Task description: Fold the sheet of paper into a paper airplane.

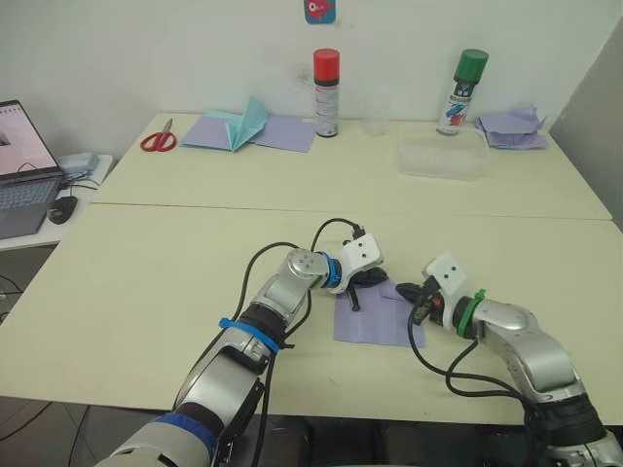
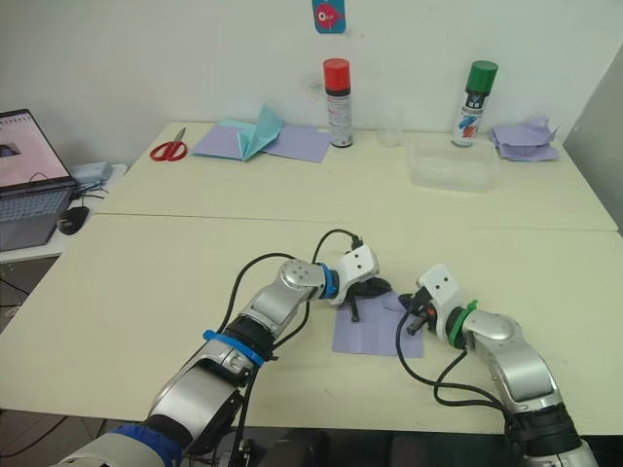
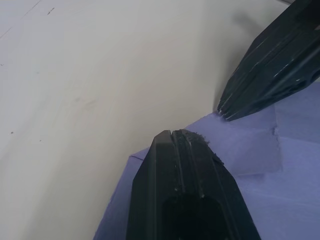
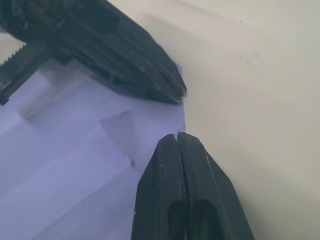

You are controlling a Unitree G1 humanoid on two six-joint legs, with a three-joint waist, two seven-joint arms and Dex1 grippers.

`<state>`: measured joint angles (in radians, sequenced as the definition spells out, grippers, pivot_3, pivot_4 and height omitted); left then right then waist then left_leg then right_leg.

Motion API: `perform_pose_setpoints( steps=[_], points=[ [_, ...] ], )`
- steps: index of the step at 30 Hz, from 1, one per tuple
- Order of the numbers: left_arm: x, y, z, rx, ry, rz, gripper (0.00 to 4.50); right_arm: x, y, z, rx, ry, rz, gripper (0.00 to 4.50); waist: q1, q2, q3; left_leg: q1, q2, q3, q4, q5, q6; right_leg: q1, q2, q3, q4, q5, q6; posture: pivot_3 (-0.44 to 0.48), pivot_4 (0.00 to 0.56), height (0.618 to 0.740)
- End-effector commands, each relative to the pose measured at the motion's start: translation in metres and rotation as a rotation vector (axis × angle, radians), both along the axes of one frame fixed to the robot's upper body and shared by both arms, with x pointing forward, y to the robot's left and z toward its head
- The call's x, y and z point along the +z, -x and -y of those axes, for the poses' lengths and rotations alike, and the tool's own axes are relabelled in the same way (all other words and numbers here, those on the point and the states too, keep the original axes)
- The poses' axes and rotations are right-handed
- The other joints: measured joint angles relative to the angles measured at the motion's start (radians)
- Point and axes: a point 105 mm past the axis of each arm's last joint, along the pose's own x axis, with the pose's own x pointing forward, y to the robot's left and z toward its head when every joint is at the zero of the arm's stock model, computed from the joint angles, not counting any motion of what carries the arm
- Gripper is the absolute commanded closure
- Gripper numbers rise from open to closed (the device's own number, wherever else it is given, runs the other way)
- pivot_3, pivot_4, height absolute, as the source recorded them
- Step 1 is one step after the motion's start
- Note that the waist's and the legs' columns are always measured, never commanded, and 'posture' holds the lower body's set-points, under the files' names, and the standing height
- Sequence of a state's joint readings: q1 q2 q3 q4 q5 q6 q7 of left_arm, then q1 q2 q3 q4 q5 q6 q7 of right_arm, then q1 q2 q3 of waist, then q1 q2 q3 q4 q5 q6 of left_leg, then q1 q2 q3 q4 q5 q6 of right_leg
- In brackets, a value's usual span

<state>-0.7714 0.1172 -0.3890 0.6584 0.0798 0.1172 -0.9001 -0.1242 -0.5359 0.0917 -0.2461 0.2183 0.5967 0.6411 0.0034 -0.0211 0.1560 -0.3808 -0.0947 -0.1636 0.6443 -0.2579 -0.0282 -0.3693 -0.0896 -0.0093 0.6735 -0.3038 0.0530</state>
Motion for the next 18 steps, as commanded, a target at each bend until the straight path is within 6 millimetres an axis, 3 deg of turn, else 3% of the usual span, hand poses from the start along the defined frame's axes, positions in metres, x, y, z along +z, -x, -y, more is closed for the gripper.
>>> perform_pose_setpoints(
  steps=[1, 5, 12, 15, 18],
  points=[
    [-0.033, 0.005, -0.014, 0.027, -0.114, -0.071, 4.50, -0.013, 0.011, 0.019, -0.056, 0.024, -0.075, 4.48, 0.000, -0.001, -0.001, 0.000, 0.000, 0.000, 0.000, 0.000, 0.000, 0.000, 0.000, 0.000, 0.000, 0.000, 0.000, 0.000, 0.150, 0.740],
    [-0.034, 0.005, -0.014, 0.029, -0.114, -0.071, 4.50, -0.001, 0.015, 0.022, -0.064, -0.004, -0.053, 4.48, 0.000, -0.001, -0.001, 0.000, 0.000, 0.000, 0.000, 0.000, 0.000, 0.000, 0.000, 0.000, 0.000, 0.000, 0.000, 0.000, 0.150, 0.740],
    [-0.034, 0.005, -0.015, 0.027, -0.113, -0.070, 4.50, 0.042, 0.003, 0.003, -0.017, -0.150, 0.134, 4.48, -0.002, -0.001, -0.001, 0.000, 0.001, 0.000, 0.000, 0.000, 0.000, 0.000, 0.000, 0.000, 0.000, 0.000, 0.001, 0.000, 0.150, 0.740],
    [-0.033, 0.004, -0.014, 0.027, -0.115, -0.068, 4.50, 0.043, -0.005, -0.003, -0.026, -0.151, 0.149, 4.48, -0.001, -0.001, -0.001, 0.000, 0.000, 0.000, 0.000, 0.000, 0.000, 0.000, 0.000, 0.000, 0.000, 0.000, 0.001, 0.000, 0.150, 0.740],
    [-0.032, 0.004, -0.012, 0.024, -0.113, -0.066, 4.50, 0.027, -0.006, -0.010, -0.016, -0.104, 0.111, 4.48, 0.000, -0.001, -0.001, 0.000, 0.000, 0.000, 0.000, 0.000, 0.000, 0.000, 0.000, 0.000, 0.000, 0.000, 0.001, 0.000, 0.150, 0.740]
  ],
)
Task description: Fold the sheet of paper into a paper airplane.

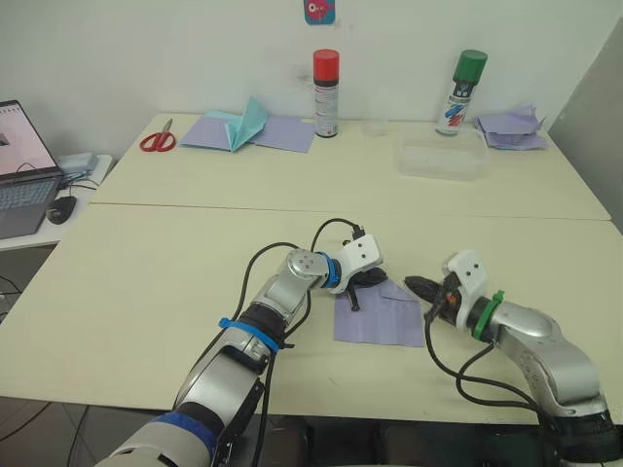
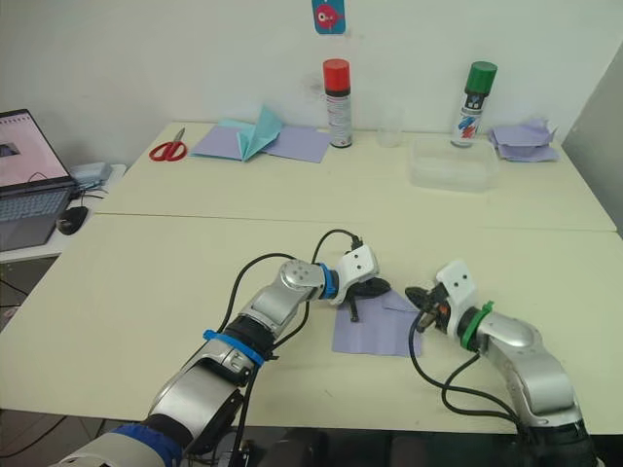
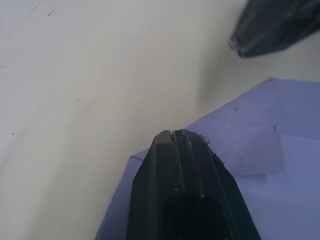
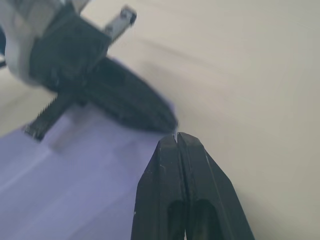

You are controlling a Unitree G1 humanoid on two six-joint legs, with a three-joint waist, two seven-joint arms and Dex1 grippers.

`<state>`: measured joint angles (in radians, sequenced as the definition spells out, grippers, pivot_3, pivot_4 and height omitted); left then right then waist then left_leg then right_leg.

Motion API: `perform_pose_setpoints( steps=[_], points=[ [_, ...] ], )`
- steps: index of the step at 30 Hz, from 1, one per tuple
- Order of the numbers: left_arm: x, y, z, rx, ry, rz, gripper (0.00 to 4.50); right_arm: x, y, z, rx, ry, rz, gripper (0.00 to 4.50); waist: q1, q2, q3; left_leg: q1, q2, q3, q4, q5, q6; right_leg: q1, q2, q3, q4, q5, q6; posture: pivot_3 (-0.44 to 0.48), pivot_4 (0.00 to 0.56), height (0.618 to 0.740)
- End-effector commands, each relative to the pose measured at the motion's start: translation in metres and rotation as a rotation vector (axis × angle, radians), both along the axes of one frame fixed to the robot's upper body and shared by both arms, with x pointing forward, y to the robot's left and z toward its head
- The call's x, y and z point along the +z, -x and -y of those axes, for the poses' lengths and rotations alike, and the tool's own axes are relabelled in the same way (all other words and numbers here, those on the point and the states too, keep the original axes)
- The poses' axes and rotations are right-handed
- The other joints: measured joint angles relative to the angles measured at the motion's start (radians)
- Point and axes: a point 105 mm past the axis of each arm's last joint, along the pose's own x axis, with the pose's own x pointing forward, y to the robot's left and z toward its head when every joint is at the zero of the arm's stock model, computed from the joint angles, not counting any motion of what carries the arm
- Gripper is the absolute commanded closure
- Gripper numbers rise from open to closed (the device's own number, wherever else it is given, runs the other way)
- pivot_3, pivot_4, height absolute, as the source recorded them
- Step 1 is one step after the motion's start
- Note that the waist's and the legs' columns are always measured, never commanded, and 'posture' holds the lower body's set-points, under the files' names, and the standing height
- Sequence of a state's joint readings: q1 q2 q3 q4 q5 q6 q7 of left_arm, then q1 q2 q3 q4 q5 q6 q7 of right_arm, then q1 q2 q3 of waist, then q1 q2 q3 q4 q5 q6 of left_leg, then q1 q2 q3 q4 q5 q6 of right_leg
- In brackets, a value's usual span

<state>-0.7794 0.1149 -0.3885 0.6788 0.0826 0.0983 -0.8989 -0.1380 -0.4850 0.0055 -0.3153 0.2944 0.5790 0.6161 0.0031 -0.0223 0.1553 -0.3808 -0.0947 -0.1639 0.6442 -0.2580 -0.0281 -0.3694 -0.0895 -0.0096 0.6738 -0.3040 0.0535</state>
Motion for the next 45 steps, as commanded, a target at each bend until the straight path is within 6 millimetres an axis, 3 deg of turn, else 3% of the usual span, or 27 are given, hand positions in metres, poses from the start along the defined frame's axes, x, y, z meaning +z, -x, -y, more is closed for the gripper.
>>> perform_pose_setpoints(
  steps=[1, 7, 10, 14, 22, 25, 28, 36, 39, 41, 45],
  points=[
    [-0.032, 0.004, -0.012, 0.026, -0.112, -0.071, 4.50, -0.015, 0.001, -0.007, 0.013, 0.052, -0.028, 4.48, 0.000, 0.000, 0.000, 0.000, 0.000, 0.000, 0.000, 0.000, 0.000, 0.000, 0.000, 0.000, 0.000, 0.000, 0.000, 0.000, 0.150, 0.740],
    [-0.023, -0.001, -0.009, 0.023, -0.099, -0.047, 4.50, -0.049, 0.011, -0.009, 0.052, 0.169, -0.153, 4.48, -0.002, 0.000, 0.000, 0.000, 0.000, 0.000, 0.000, 0.000, 0.000, 0.000, 0.000, 0.000, 0.000, 0.000, 0.000, 0.000, 0.150, 0.740],
    [-0.011, -0.002, -0.003, 0.012, -0.055, -0.027, 4.50, -0.052, 0.010, -0.007, 0.035, 0.178, -0.166, 4.48, -0.002, 0.000, 0.000, 0.000, 0.000, 0.000, 0.000, 0.000, 0.000, 0.000, 0.000, 0.000, 0.000, 0.000, 0.000, 0.000, 0.150, 0.740],
    [0.019, 0.009, 0.018, -0.070, 0.108, -0.019, 4.50, -0.051, 0.007, -0.004, 0.018, 0.181, -0.165, 4.48, -0.004, 0.000, 0.000, 0.000, 0.000, 0.000, 0.000, 0.000, 0.000, -0.001, 0.000, 0.000, 0.000, 0.000, 0.000, 0.000, 0.150, 0.740],
    [-0.003, 0.011, 0.019, -0.060, 0.015, -0.023, 4.50, -0.051, 0.008, -0.003, 0.012, 0.180, -0.172, 4.48, -0.004, 0.000, 0.000, -0.001, 0.000, 0.001, 0.000, 0.000, 0.000, -0.002, 0.000, 0.000, 0.000, 0.000, 0.000, 0.000, 0.150, 0.740],
    [-0.012, 0.003, 0.010, -0.007, -0.050, -0.028, 4.50, -0.052, 0.010, -0.003, 0.012, 0.179, -0.175, 4.48, -0.003, 0.000, 0.000, -0.001, 0.000, 0.000, 0.000, 0.000, 0.000, -0.001, 0.000, 0.000, 0.000, 0.000, 0.000, 0.000, 0.150, 0.740],
    [-0.021, -0.014, -0.013, 0.106, -0.143, 0.008, 4.50, -0.052, 0.011, -0.003, 0.011, 0.179, -0.183, 4.48, -0.004, -0.001, 0.000, 0.000, 0.000, 0.001, 0.000, 0.000, 0.000, -0.001, 0.000, 0.000, 0.000, 0.000, 0.000, 0.000, 0.150, 0.740],
    [-0.019, -0.034, -0.054, 0.258, -0.207, 0.081, 4.50, -0.055, 0.010, -0.004, 0.011, 0.179, -0.189, 4.48, -0.019, -0.002, -0.001, 0.002, 0.003, 0.001, 0.000, 0.000, 0.000, 0.000, 0.002, 0.001, 0.001, 0.000, 0.000, 0.000, 0.150, 0.740],
    [-0.005, -0.040, -0.058, 0.308, -0.116, 0.120, 4.50, -0.055, 0.010, -0.006, 0.016, 0.177, -0.189, 4.48, -0.029, -0.002, -0.001, 0.003, 0.003, 0.001, -0.001, 0.000, 0.000, 0.000, 0.002, 0.001, 0.002, 0.000, 0.000, 0.000, 0.150, 0.740],
    [0.022, -0.045, -0.051, 0.330, 0.061, 0.154, 4.50, -0.055, 0.009, -0.008, 0.021, 0.174, -0.190, 4.48, -0.032, -0.002, -0.001, 0.003, 0.003, 0.001, -0.001, 0.000, 0.000, -0.001, 0.002, 0.001, 0.002, 0.000, 0.000, 0.000, 0.150, 0.740],
    [0.067, -0.048, -0.061, 0.406, 0.347, 0.139, 4.50, -0.056, 0.007, -0.012, 0.036, 0.171, -0.187, 4.48, -0.032, -0.003, -0.001, 0.000, 0.003, 0.000, -0.001, 0.000, 0.000, -0.004, 0.002, 0.001, 0.004, 0.000, 0.000, 0.000, 0.150, 0.740]
  ],
)
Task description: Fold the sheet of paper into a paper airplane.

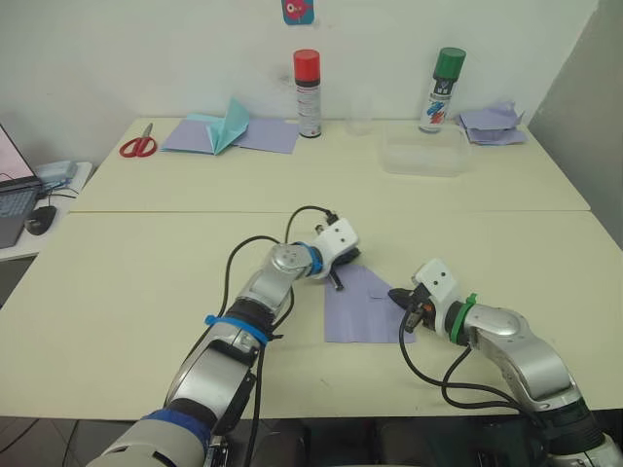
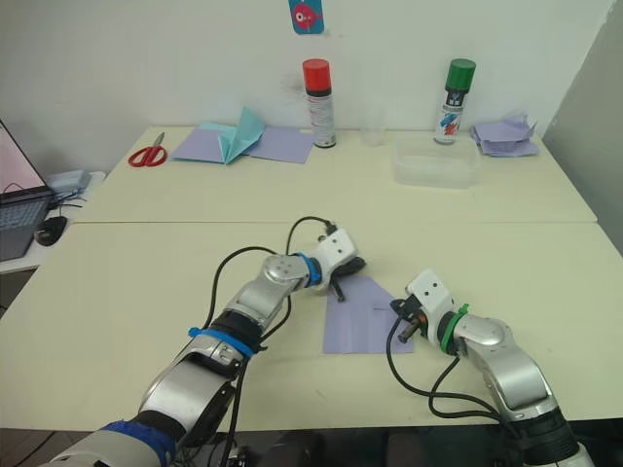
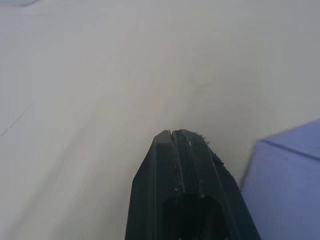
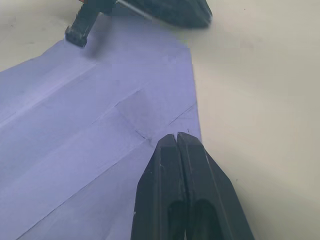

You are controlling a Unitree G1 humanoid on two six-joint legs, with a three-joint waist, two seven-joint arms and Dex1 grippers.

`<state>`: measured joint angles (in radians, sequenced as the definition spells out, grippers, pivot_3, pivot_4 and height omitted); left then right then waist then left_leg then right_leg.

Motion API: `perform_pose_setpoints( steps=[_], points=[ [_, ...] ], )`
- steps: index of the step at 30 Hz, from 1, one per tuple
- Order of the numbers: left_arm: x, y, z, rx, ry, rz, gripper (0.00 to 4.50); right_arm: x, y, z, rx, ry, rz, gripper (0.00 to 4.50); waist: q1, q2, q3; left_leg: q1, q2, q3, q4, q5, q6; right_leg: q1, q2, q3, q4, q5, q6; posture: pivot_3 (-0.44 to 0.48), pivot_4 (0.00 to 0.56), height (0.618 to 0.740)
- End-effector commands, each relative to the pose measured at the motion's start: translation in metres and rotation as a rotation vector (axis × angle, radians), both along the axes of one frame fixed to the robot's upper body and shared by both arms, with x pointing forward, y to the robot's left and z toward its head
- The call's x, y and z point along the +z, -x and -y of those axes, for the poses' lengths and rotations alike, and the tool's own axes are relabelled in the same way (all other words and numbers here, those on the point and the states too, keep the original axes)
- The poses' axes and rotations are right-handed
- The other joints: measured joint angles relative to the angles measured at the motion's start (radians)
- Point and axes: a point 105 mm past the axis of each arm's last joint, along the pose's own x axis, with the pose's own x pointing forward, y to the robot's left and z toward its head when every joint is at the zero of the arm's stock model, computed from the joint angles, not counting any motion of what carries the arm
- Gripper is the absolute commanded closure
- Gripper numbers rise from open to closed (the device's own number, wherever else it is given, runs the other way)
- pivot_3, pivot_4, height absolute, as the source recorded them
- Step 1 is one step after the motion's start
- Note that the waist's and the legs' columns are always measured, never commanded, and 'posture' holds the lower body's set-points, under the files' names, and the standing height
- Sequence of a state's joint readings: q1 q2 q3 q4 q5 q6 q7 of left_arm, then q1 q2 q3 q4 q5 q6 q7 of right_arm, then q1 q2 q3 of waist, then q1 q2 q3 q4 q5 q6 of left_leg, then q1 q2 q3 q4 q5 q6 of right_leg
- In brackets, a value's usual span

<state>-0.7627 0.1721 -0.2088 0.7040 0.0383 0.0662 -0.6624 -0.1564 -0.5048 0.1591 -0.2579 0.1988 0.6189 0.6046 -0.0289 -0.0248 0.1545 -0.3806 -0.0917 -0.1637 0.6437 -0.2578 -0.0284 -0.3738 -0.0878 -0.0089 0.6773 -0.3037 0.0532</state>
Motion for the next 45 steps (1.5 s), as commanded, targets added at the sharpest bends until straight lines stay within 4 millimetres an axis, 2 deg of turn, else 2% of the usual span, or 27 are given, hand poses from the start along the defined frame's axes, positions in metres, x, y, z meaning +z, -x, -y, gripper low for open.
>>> perform_pose_setpoints(
  steps=[1, 3, 5, 8, 12, 15, 23, 27, 35, 41, 45],
  points=[
    [0.055, 0.001, -0.008, 0.007, 0.258, 0.058, 4.25, -0.019, 0.002, 0.003, -0.017, 0.033, -0.068, 4.50, 0.000, 0.000, 0.000, 0.000, 0.000, 0.000, 0.000, 0.000, 0.000, 0.000, 0.000, 0.000, 0.000, 0.000, -0.001, 0.000, 0.150, 0.740],
    [0.064, 0.012, -0.017, -0.020, 0.353, 0.004, 3.72, -0.019, 0.000, 0.000, -0.006, 0.032, -0.066, 4.50, 0.000, 0.000, 0.000, -0.001, -0.001, 0.000, 0.000, 0.001, -0.002, 0.000, -0.001, 0.000, 0.000, 0.002, -0.004, 0.000, 0.150, 0.740],
    [0.063, 0.028, -0.025, -0.060, 0.416, -0.087, 3.11, -0.019, 0.000, -0.001, 0.004, 0.033, -0.067, 4.50, -0.002, 0.000, 0.000, -0.001, -0.001, 0.000, 0.000, 0.002, -0.004, 0.000, -0.001, 0.000, 0.000, 0.003, -0.004, 0.000, 0.150, 0.740],
    [0.053, 0.050, -0.037, -0.088, 0.440, -0.208, 2.14, -0.019, -0.002, -0.004, 0.016, 0.031, -0.062, 4.50, -0.005, 0.000, 0.000, 0.002, -0.001, 0.000, -0.001, 0.001, -0.004, -0.001, -0.001, 0.001, -0.001, 0.003, -0.005, 0.000, 0.150, 0.740],
    [0.034, 0.060, -0.045, -0.028, 0.390, -0.303, 0.87, -0.017, -0.005, -0.008, 0.026, 0.023, -0.051, 4.50, 0.001, 0.000, 0.000, 0.003, -0.001, -0.003, -0.001, -0.001, -0.001, -0.001, 0.000, 0.000, -0.001, 0.003, -0.005, 0.000, 0.150, 0.740],
    [0.022, 0.071, -0.040, -0.050, 0.374, -0.380, 0.87, -0.017, -0.007, -0.012, 0.039, 0.022, -0.044, 4.50, 0.002, 0.000, 0.000, 0.003, -0.001, -0.002, -0.001, -0.001, -0.001, 0.000, 0.000, 0.000, -0.001, 0.003, -0.004, 0.000, 0.150, 0.740],
    [0.006, 0.064, -0.025, -0.015, 0.334, -0.376, 0.87, -0.016, -0.010, -0.013, 0.044, 0.025, -0.036, 4.50, 0.000, 0.000, 0.000, 0.003, -0.001, -0.002, -0.001, -0.001, -0.001, -0.001, 0.000, 0.000, -0.001, 0.003, -0.005, 0.000, 0.150, 0.740],
    [0.009, 0.059, -0.024, -0.019, 0.326, -0.330, 1.73, -0.016, -0.010, -0.013, 0.046, 0.027, -0.035, 4.50, 0.001, 0.000, 0.000, 0.003, -0.001, -0.002, -0.001, -0.001, -0.001, -0.001, 0.000, 0.000, -0.001, 0.003, -0.005, 0.000, 0.150, 0.740],
    [0.015, 0.061, -0.022, -0.070, 0.286, -0.280, 4.43, -0.016, -0.009, -0.014, 0.044, 0.024, -0.034, 4.50, 0.001, 0.000, 0.000, 0.002, -0.001, -0.002, -0.001, -0.001, -0.001, -0.001, -0.001, 0.000, -0.001, 0.003, -0.005, 0.000, 0.150, 0.740],
    [0.015, 0.073, -0.005, -0.190, 0.169, -0.187, 4.47, -0.016, -0.008, -0.019, 0.056, 0.015, -0.033, 4.50, 0.002, 0.001, 0.000, 0.002, -0.001, -0.002, -0.001, -0.001, -0.001, -0.001, -0.001, 0.001, -0.002, 0.003, -0.005, 0.000, 0.150, 0.740],
    [0.003, 0.085, 0.004, -0.259, 0.101, -0.198, 4.47, -0.015, -0.009, -0.021, 0.060, 0.013, -0.032, 4.50, 0.001, 0.001, 0.000, 0.002, -0.001, -0.001, -0.001, -0.001, -0.001, -0.001, -0.001, 0.001, -0.002, 0.003, -0.005, 0.000, 0.150, 0.740]
  ],
)
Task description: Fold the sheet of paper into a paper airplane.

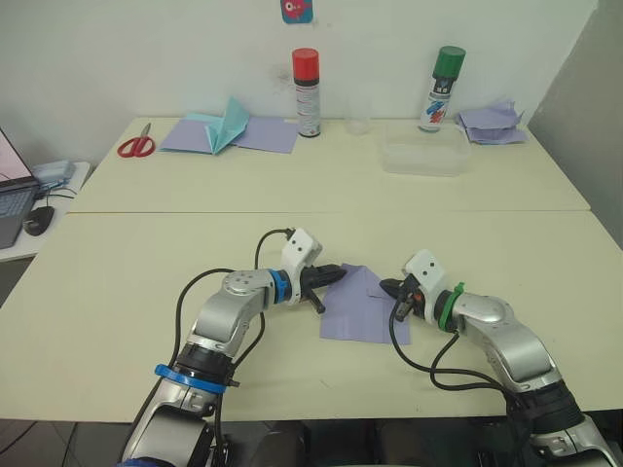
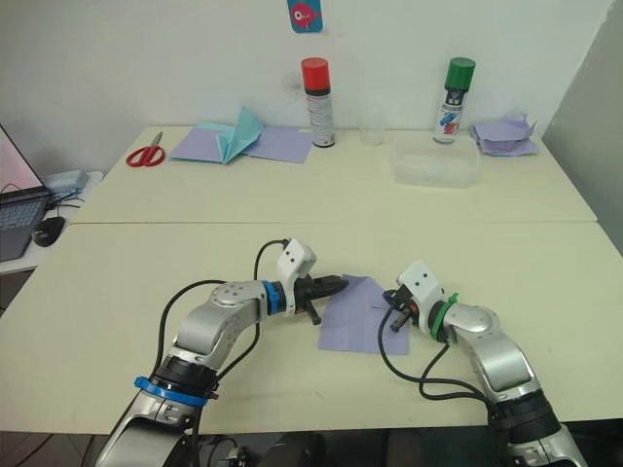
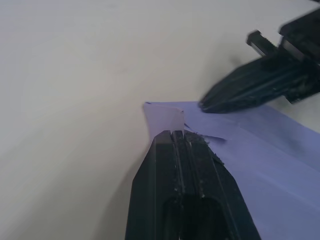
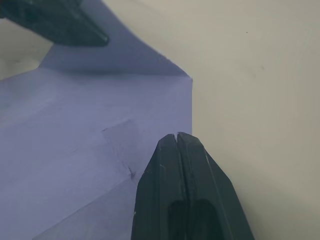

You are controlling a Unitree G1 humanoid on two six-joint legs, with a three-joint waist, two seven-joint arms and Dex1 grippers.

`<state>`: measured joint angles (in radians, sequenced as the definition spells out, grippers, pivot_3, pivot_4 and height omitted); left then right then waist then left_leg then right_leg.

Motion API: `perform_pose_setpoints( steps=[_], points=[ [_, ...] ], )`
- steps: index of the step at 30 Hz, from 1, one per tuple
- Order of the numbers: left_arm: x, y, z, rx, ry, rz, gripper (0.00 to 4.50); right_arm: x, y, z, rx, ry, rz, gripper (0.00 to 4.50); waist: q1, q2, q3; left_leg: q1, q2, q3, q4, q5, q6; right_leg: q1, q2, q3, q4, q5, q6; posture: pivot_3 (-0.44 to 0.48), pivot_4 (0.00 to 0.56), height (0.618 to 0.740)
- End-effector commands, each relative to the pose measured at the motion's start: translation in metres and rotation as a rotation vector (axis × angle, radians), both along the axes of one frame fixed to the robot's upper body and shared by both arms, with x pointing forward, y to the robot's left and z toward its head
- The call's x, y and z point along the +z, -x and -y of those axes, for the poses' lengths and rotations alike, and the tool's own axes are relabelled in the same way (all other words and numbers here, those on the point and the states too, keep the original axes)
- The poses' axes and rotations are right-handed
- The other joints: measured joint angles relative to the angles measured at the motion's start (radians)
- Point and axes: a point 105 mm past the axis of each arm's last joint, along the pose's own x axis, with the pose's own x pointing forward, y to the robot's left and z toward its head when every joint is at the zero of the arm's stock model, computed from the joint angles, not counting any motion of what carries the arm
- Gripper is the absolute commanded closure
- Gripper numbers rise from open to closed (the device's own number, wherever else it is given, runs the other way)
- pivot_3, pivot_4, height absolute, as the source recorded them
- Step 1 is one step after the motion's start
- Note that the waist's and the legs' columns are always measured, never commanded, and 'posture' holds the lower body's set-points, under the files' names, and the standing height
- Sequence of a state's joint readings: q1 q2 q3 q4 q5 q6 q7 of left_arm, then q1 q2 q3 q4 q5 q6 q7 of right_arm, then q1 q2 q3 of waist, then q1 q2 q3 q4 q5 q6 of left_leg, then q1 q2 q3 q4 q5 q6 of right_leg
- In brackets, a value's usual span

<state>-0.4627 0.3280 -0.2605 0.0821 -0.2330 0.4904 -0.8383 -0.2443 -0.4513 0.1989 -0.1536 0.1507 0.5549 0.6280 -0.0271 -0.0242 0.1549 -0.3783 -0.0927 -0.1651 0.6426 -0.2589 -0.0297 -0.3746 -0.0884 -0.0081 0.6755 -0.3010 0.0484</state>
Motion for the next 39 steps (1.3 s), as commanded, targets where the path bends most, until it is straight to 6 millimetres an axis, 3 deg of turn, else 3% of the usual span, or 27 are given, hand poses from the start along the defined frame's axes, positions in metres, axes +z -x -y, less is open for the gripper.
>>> perform_pose_setpoints(
  steps=[1, 17, 25, 28, 33, 39],
  points=[
    [0.001, 0.010, 0.012, -0.084, -0.034, 0.048, 4.47, -0.018, 0.006, -0.004, 0.013, 0.019, -0.070, 4.50, -0.001, 0.000, 0.000, 0.000, 0.000, 0.000, 0.000, 0.000, 0.000, 0.000, 0.000, 0.000, 0.000, 0.000, 0.000, 0.000, 0.150, 0.740],
    [-0.025, 0.009, 0.014, -0.124, -0.188, 0.031, 4.47, -0.015, 0.006, -0.008, 0.028, 0.014, -0.070, 4.50, 0.000, 0.000, 0.000, 0.000, 0.000, 0.000, 0.000, 0.000, 0.000, 0.000, 0.000, 0.000, 0.000, 0.000, 0.000, 0.000, 0.150, 0.740],
    [-0.026, 0.008, 0.014, -0.130, -0.185, 0.038, 4.47, -0.013, 0.005, -0.006, 0.026, 0.013, -0.066, 4.50, 0.001, 0.000, 0.000, 0.000, 0.000, 0.000, 0.000, 0.000, 0.000, 0.000, 0.000, 0.000, 0.000, 0.000, 0.000, 0.000, 0.150, 0.740],
    [-0.022, 0.009, 0.014, -0.137, -0.151, 0.034, 3.76, -0.013, 0.005, -0.006, 0.023, 0.013, -0.067, 4.50, 0.001, 0.000, 0.000, 0.000, 0.000, 0.000, 0.000, 0.000, 0.000, 0.000, 0.000, 0.000, 0.000, 0.000, 0.000, 0.000, 0.150, 0.740],
    [-0.013, 0.008, 0.015, -0.120, -0.084, 0.001, 2.19, -0.014, 0.005, -0.006, 0.025, 0.015, -0.071, 4.50, 0.001, 0.000, 0.000, 0.000, 0.000, 0.000, 0.000, 0.000, 0.000, 0.000, 0.000, 0.000, 0.000, 0.000, 0.000, 0.000, 0.150, 0.740],
    [-0.013, 0.009, 0.013, -0.115, -0.073, -0.033, 2.19, -0.014, 0.005, -0.006, 0.027, 0.014, -0.072, 4.50, 0.000, 0.000, 0.000, 0.000, 0.000, 0.000, 0.000, 0.000, 0.000, 0.000, 0.000, 0.000, 0.000, 0.000, 0.000, 0.000, 0.150, 0.740]
  ],
)
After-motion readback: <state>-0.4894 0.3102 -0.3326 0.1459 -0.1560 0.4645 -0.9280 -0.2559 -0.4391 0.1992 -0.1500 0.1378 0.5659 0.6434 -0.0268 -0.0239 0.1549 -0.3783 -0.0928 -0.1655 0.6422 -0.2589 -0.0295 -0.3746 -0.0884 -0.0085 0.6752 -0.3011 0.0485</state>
